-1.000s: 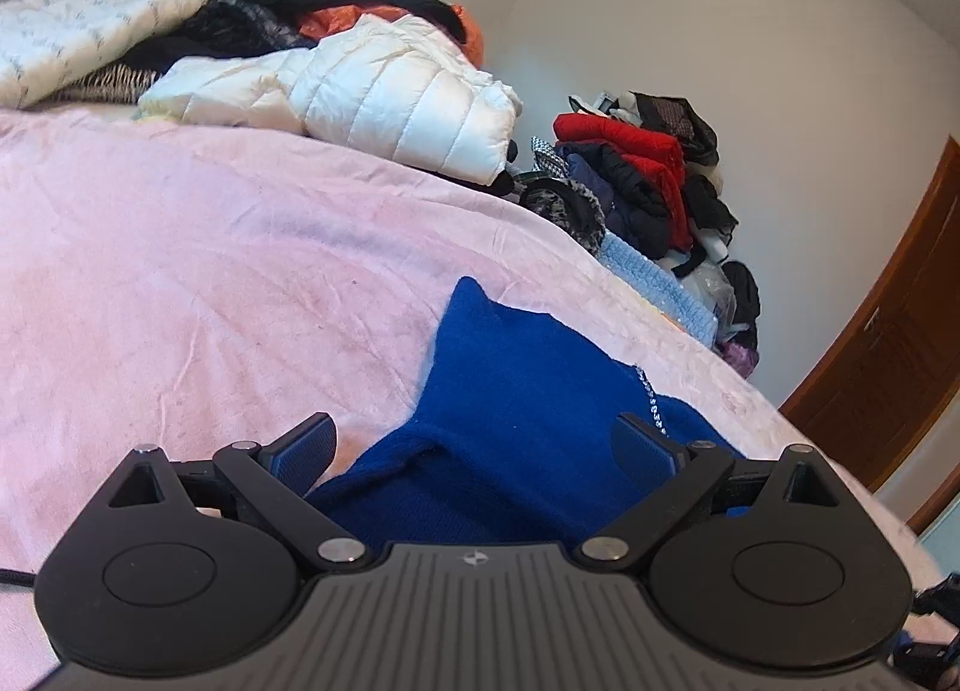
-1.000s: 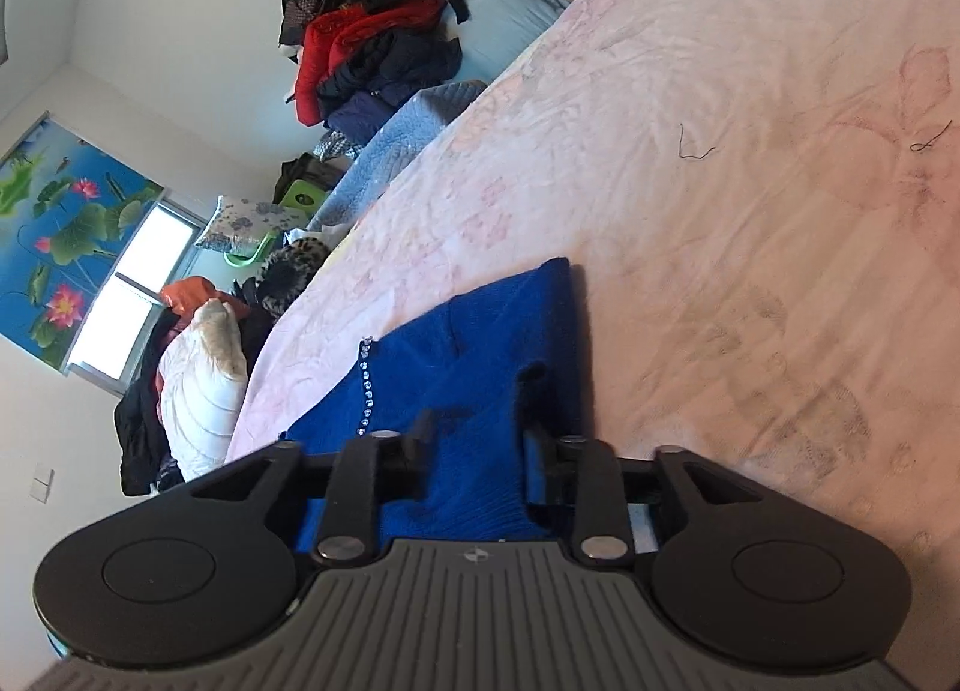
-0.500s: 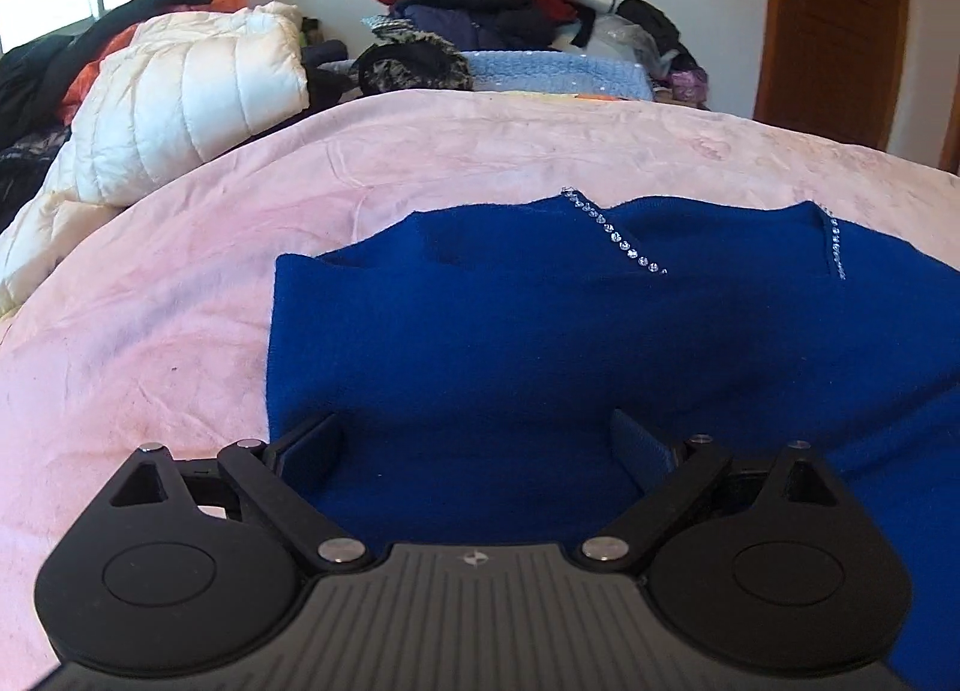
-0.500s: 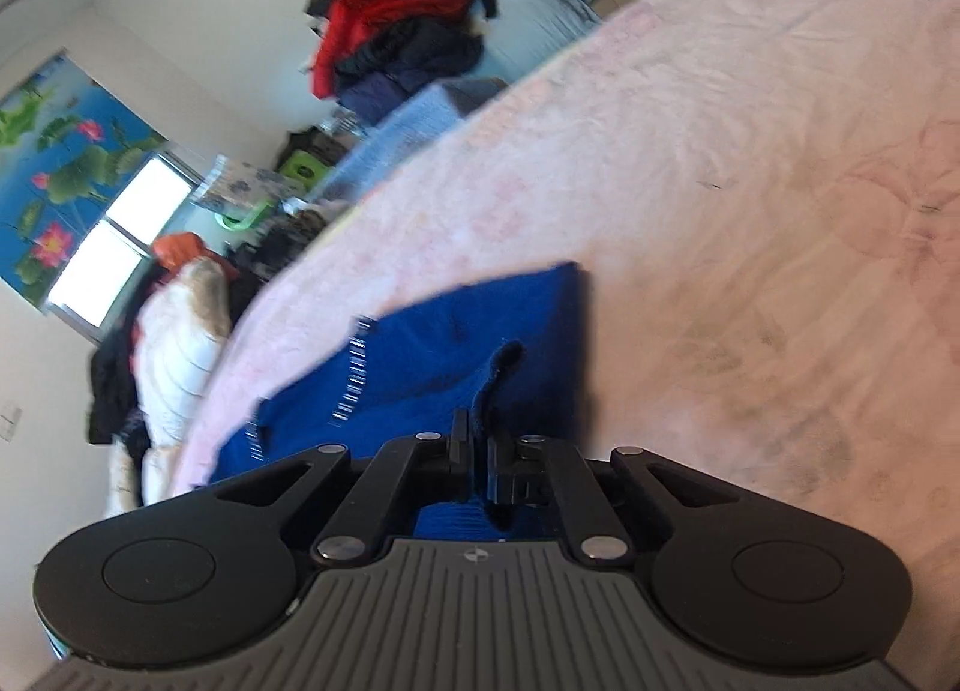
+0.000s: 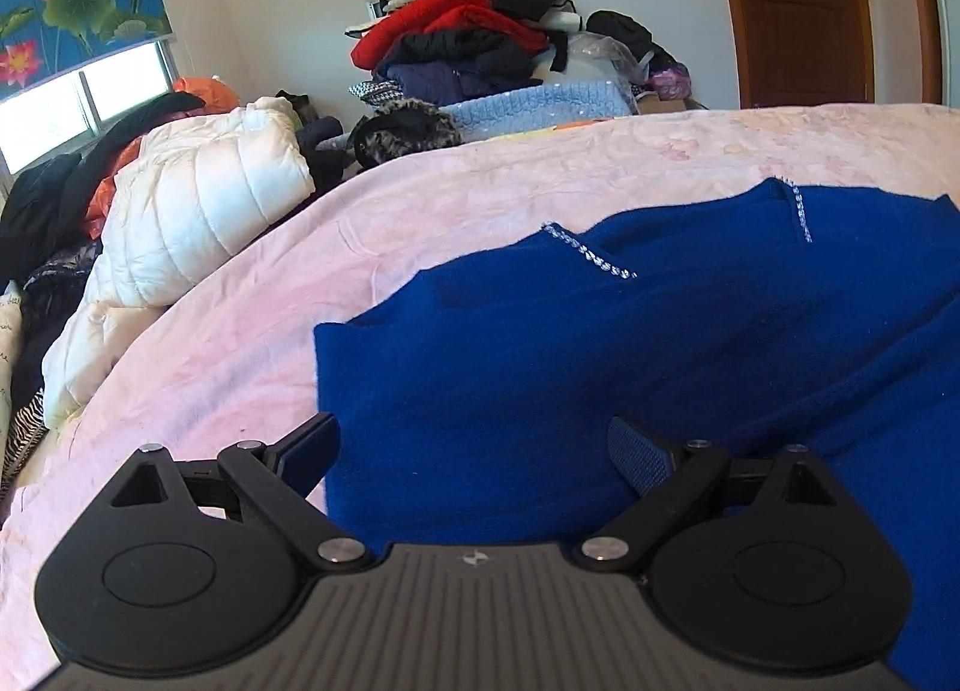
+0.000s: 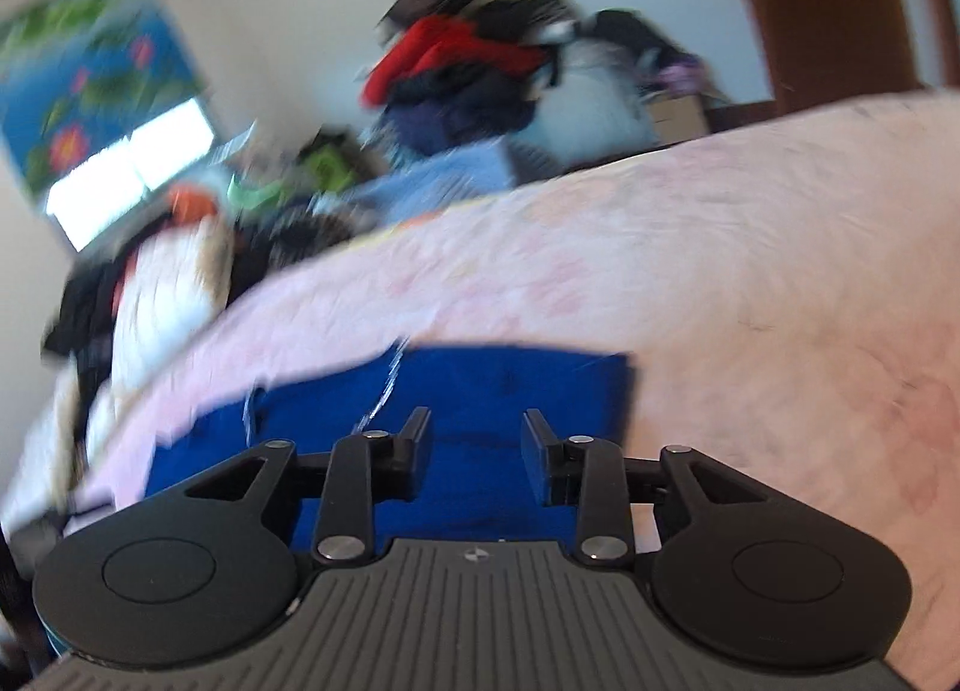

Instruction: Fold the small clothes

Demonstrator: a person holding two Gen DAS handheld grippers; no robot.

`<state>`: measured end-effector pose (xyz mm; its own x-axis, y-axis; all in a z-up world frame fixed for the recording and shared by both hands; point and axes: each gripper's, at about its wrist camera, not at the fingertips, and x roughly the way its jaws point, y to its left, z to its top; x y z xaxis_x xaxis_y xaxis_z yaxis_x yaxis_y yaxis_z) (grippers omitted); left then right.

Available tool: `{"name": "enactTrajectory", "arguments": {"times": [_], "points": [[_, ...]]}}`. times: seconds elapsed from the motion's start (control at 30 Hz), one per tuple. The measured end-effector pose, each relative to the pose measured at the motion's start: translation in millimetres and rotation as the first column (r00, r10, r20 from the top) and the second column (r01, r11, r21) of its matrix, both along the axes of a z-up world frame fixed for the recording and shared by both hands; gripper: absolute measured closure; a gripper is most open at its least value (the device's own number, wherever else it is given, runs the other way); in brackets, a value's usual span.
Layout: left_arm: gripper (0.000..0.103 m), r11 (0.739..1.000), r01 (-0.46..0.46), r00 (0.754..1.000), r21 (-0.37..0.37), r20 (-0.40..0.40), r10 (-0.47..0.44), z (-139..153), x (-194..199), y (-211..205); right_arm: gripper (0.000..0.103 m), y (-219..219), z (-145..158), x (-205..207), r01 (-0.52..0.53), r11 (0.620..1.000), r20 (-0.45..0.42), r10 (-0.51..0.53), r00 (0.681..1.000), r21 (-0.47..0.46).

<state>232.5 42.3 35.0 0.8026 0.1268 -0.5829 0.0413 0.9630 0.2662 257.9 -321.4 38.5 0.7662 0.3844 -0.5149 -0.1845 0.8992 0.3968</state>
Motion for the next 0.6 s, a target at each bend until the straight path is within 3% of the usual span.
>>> {"name": "enactTrajectory", "arguments": {"times": [0.1,0.2,0.23,0.3,0.47,0.6], "points": [[0.006,0.999,-0.027,0.999,-0.020,-0.028,0.027,-10.0,3.6,-0.6,0.062,41.3,-8.0,6.8,-0.113,0.981,-0.057,0.105,0.993,-0.160],[0.006,0.996,-0.037,0.999,-0.079,-0.030,0.035,-14.1,2.3,9.2,0.060,61.7,-25.8,8.3,-0.155,0.949,-0.115,0.128,0.985,-0.273],[0.006,0.993,-0.041,0.999,-0.110,-0.038,0.037,-14.8,3.2,13.9,0.059,63.0,-29.4,2.6,-0.161,0.942,-0.089,0.140,0.986,-0.295],[0.005,0.988,-0.042,0.998,-0.146,-0.048,0.035,-15.7,4.3,19.6,0.059,61.8,-32.0,-6.7,-0.165,0.938,-0.061,0.154,0.986,-0.305],[0.005,0.989,-0.038,0.999,-0.146,-0.037,0.033,-18.1,1.8,18.3,0.059,59.6,-28.0,-3.9,-0.169,0.943,-0.079,0.153,0.985,-0.288],[0.005,0.989,-0.038,0.999,-0.146,-0.033,0.033,-18.5,2.2,17.8,0.055,59.4,-14.4,-11.0,-0.107,0.958,-0.033,0.102,0.994,-0.264]]}}
